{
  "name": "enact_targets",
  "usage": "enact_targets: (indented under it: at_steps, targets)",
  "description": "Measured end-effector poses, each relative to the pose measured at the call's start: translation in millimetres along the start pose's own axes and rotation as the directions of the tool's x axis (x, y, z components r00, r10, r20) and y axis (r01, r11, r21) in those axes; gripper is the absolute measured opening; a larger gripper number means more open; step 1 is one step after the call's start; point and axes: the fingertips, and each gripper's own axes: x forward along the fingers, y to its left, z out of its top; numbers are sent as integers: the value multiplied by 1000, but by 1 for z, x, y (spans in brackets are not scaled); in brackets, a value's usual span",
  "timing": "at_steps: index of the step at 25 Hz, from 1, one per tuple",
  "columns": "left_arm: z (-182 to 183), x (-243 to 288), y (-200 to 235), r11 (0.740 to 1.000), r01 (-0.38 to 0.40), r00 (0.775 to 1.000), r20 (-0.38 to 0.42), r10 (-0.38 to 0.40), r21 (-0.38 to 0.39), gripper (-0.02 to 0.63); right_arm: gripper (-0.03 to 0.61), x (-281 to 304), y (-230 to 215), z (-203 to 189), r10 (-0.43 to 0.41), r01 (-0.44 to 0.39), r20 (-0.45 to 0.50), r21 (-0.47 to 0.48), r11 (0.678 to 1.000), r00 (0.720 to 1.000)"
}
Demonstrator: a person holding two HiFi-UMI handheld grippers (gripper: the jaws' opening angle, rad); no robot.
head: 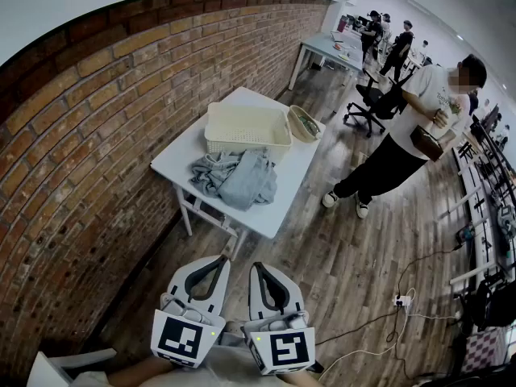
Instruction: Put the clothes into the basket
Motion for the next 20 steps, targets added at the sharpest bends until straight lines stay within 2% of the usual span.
enact_targets:
  at_steps: [13,20]
  targets:
    - [-18,-20,18,1000,-12,1000,-15,12,-1,9,5,2,27,-15,-6,6,-12,1,1000,1000]
    - [-20,-27,26,1000,-6,1000,-10,6,0,8,6,4,32,-15,-28,28,-3,39,999,1000]
